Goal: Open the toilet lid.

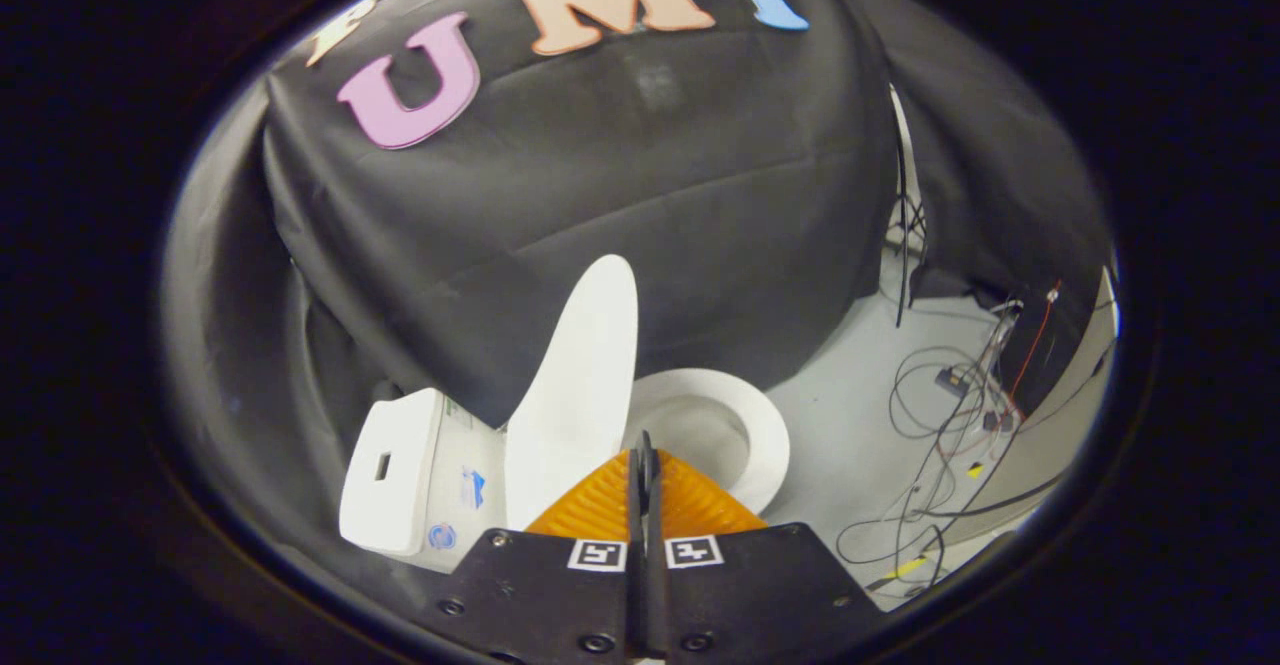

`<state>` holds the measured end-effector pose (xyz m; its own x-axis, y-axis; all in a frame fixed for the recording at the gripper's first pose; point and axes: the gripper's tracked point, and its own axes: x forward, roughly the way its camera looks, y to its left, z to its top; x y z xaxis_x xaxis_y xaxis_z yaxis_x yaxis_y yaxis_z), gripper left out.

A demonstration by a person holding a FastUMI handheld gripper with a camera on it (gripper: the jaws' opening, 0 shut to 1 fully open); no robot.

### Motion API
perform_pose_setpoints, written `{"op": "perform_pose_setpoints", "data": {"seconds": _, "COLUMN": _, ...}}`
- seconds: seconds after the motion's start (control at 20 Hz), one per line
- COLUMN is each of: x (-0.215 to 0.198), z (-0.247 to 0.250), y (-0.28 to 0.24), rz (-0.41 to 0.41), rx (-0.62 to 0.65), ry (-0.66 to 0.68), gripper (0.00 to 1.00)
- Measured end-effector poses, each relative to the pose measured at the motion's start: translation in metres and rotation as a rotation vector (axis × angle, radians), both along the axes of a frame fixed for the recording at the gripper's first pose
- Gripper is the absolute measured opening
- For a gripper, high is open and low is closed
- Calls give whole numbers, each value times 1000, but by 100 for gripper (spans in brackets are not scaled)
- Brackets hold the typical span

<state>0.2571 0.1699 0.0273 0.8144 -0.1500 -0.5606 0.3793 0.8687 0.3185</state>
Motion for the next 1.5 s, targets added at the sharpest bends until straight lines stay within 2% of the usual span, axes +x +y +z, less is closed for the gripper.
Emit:
{"op": "perform_pose_setpoints", "data": {"seconds": 0.55, "x": 3, "z": 54, "y": 73, "rz": 45, "rx": -183, "ry": -90, "gripper": 0}}
{"op": "perform_pose_setpoints", "data": {"seconds": 1.05, "x": 11, "z": 84, "y": 160, "rz": 162, "rx": -357, "ry": -171, "gripper": 0}}
{"op": "perform_pose_setpoints", "data": {"seconds": 1.5, "x": 20, "z": 92, "y": 236, "rz": 280, "rx": -404, "ry": -215, "gripper": 0}}
